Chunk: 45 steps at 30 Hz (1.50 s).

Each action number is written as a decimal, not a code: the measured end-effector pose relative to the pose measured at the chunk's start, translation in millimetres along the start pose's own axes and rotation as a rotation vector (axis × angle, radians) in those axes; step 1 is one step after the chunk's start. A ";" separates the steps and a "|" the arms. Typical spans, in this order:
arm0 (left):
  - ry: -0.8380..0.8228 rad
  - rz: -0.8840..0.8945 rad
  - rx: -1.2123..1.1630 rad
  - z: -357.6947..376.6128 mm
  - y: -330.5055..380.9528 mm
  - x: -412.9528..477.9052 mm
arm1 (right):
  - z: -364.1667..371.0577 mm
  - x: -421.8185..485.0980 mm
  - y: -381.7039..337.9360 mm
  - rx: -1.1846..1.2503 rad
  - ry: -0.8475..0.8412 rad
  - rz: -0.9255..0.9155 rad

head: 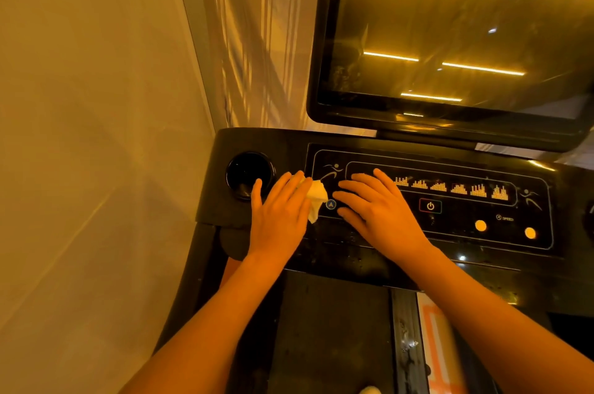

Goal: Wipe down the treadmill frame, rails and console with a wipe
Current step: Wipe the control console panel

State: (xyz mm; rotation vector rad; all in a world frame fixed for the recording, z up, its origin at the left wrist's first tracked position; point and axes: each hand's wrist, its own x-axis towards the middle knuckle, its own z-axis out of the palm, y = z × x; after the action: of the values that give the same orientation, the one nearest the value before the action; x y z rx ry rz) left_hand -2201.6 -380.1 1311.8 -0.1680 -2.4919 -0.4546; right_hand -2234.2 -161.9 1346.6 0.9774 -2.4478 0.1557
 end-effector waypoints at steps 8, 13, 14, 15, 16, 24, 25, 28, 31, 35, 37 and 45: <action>-0.071 0.009 0.013 -1.1 6.6 -2.3 | 14.8 3.7 -7.7 0.001 0.000 0.204; -0.109 -0.119 -0.132 -0.3 21.9 -3.1 | 19.5 3.7 -11.4 0.041 0.028 0.234; -0.111 -0.118 -0.130 2.5 21.6 -4.5 | 19.8 3.4 -11.8 0.043 0.029 0.234; -0.103 -0.097 -0.104 5.8 19.6 -5.8 | 20.0 3.3 -12.1 0.044 0.030 0.233; -0.089 -0.069 -0.067 8.9 16.4 -7.6 | 20.3 3.1 -12.4 0.044 0.032 0.233; -0.156 0.002 0.054 11.2 2.8 -26.9 | 22.0 1.0 -13.9 0.028 0.032 0.235; -0.164 -0.003 0.053 13.0 3.4 -28.4 | 22.4 1.3 -14.2 0.031 0.031 0.237; -0.203 -0.026 0.034 15.3 2.9 -26.1 | 22.7 1.8 -13.9 0.035 0.025 0.241; -0.247 -0.060 -0.047 12.9 1.8 -15.4 | 23.1 1.9 -14.6 0.035 0.013 0.242; -0.220 -0.111 -0.143 13.4 3.0 -26.0 | 22.8 0.2 -14.7 0.042 0.008 0.260; -0.198 -0.133 -0.130 12.1 1.2 -46.2 | 22.2 0.5 -15.7 0.047 0.006 0.264; -0.202 -0.170 -0.094 13.8 7.6 -13.5 | 21.8 1.5 -15.0 0.041 0.001 0.268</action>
State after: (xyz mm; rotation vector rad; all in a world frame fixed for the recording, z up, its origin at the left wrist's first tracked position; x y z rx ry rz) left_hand -2196.3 -368.3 1295.6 -0.0403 -2.6967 -0.6551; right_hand -2233.9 -180.0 1327.2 0.6614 -2.5746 0.2983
